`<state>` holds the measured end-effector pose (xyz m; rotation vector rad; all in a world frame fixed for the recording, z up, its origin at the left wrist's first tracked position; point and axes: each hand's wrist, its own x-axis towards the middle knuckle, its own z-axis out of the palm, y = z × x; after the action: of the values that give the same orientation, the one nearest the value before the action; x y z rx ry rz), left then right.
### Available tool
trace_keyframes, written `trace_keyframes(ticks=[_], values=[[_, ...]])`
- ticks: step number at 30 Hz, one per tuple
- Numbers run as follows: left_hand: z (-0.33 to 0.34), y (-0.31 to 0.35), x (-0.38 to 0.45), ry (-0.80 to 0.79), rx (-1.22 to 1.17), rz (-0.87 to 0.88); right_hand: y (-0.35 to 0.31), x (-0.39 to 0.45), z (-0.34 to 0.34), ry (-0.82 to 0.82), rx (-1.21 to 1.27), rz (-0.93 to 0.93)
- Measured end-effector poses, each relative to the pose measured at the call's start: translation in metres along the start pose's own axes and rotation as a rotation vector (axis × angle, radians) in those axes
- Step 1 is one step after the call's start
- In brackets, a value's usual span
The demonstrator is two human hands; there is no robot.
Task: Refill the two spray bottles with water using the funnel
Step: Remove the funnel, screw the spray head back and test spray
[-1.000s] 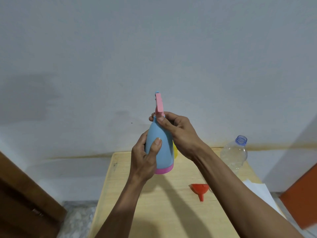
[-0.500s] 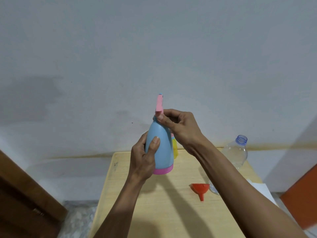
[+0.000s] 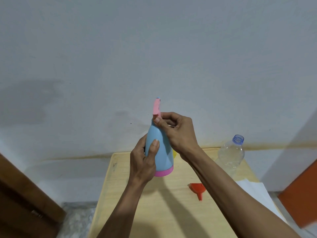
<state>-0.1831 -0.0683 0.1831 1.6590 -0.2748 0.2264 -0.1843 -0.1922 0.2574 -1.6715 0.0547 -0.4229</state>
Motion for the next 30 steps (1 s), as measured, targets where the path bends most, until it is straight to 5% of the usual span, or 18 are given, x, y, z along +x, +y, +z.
trace_keyframes(ticks=[11,24,30], values=[[-0.002,-0.005,-0.035,-0.012,0.056,0.101,-0.011,-0.028,0.01,-0.026,-0.21,0.013],[0.009,0.007,-0.096,0.178,0.2,0.259,-0.016,-0.078,0.013,0.137,-0.277,-0.078],[0.036,0.017,-0.152,0.197,0.243,0.257,-0.012,-0.121,-0.02,0.236,-0.221,0.083]])
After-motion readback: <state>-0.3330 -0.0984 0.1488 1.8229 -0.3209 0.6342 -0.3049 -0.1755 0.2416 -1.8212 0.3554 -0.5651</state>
